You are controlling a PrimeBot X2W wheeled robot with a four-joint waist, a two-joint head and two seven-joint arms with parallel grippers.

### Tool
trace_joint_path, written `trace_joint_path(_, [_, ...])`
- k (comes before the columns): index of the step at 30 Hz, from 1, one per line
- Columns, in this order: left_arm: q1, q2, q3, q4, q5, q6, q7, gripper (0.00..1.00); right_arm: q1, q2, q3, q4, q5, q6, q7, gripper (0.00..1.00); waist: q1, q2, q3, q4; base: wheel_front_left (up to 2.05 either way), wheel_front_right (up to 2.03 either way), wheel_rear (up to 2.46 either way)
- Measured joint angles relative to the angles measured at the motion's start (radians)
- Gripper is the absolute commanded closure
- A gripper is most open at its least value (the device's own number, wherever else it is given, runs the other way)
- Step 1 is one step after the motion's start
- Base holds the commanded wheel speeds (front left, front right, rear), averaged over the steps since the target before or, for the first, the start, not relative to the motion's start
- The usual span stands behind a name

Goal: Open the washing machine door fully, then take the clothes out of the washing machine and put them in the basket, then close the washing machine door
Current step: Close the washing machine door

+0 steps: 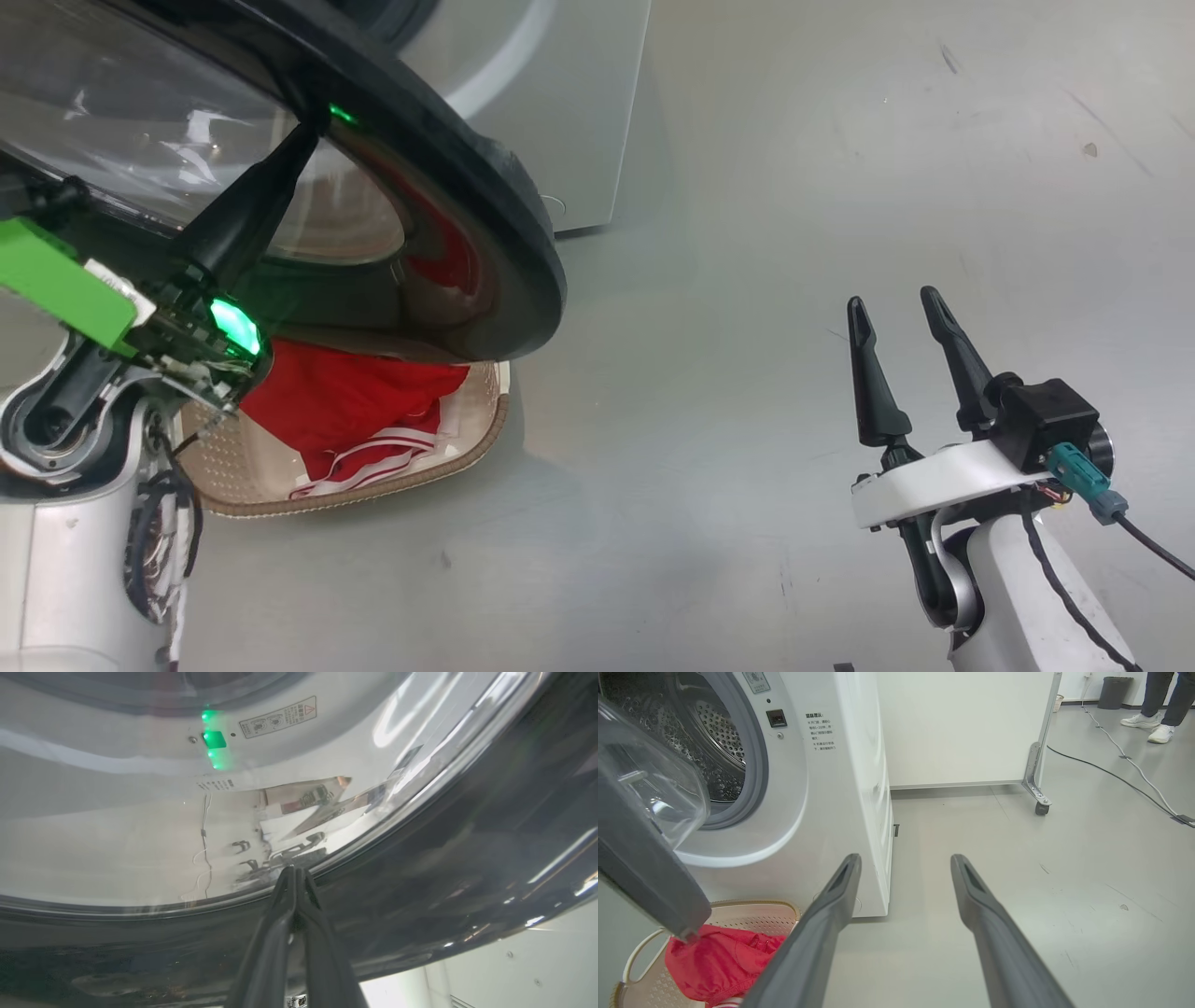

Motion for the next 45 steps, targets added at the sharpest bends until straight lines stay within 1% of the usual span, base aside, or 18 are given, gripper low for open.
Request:
trace_joint_path(5, [-0.049, -0.016, -0.008, 0.049, 0.02, -0.003, -0.031, 1.0, -0.005, 0.001, 0.0, 0.002, 0.0, 0.002, -0.005, 0.0, 0.0, 0.0, 0.003, -0.008, 0.0, 0.0, 0.0])
trace_joint_path(10, [-0.101, -0.03, -0.009, 0.108, 0.066, -0.007, -0.066, 1.0, -0.01, 0.002, -0.002, 0.002, 0.0, 0.002, -0.005, 0.0, 0.0, 0.0, 0.005, -0.016, 0.0, 0.0, 0.0])
trace_joint_path(13, [-0.121, -0.034, -0.008, 0.138, 0.071, -0.009, -0.081, 1.0, -0.01, 0.003, -0.002, 0.002, 0.0, 0.002, -0.005, 0.0, 0.0, 0.0, 0.005, -0.019, 0.0, 0.0, 0.0])
trace_joint_path(18, [-0.13, -0.041, -0.007, 0.183, 0.076, -0.013, -0.094, 1.0, -0.01, 0.005, -0.007, 0.006, 0.0, 0.002, -0.005, 0.0, 0.0, 0.0, -0.002, -0.019, 0.0, 0.0, 0.0])
trace_joint_path(24, [-0.128, -0.049, 0.005, 0.204, 0.076, -0.02, -0.101, 1.0, -0.01, 0.006, -0.022, 0.007, 0.0, 0.0, -0.005, 0.0, 0.0, 0.0, -0.011, -0.009, 0.0, 0.0, 0.0])
trace_joint_path(31, [-0.056, -0.049, 0.044, 0.213, 0.074, -0.021, -0.107, 1.0, -0.008, 0.006, -0.024, 0.012, 0.0, 0.0, -0.005, 0.0, 0.0, 0.0, -0.03, 0.018, 0.0, 0.0, 0.0])
trace_joint_path(34, [-0.014, -0.048, 0.076, 0.182, 0.072, -0.021, -0.119, 1.0, -0.007, 0.007, -0.022, 0.019, -0.003, 0.003, -0.005, 0.0, 0.0, 0.0, -0.043, 0.03, 0.0, 0.0, 0.0])
trace_joint_path(37, [0.033, -0.049, 0.086, 0.153, 0.072, -0.021, -0.121, 1.0, -0.001, 0.007, -0.024, 0.022, -0.003, 0.003, -0.005, 0.0, 0.0, 0.0, -0.058, 0.041, 0.0, 0.0, 0.0])
trace_joint_path(38, [0.05, -0.051, 0.095, 0.148, 0.072, -0.021, -0.127, 1.0, 0.003, 0.007, -0.025, 0.024, -0.003, 0.009, -0.005, 0.0, 0.0, 0.0, -0.063, 0.046, 0.0, 0.0, 0.0])
trace_joint_path(43, [0.133, -0.069, 0.127, 0.104, 0.072, -0.021, -0.152, 1.0, 0.024, 0.007, -0.033, 0.032, -0.005, 0.008, -0.005, 0.0, -0.0001, 0.0, -0.091, 0.069, 0.0, 0.0, 0.0])
trace_joint_path(44, [0.151, -0.073, 0.13, 0.095, 0.072, -0.021, -0.157, 0.93, 0.029, 0.007, -0.035, 0.033, -0.005, 0.008, -0.005, 0.0, 0.0, 0.0, -0.096, 0.074, 0.0, 0.0, 0.0])
trace_joint_path(45, [0.17, -0.078, 0.137, 0.086, 0.072, -0.021, -0.163, 0.78, 0.033, 0.007, -0.037, 0.035, -0.005, 0.008, -0.005, 0.0, 0.0, 0.0, -0.102, 0.079, 0.0, 0.0, 0.0])
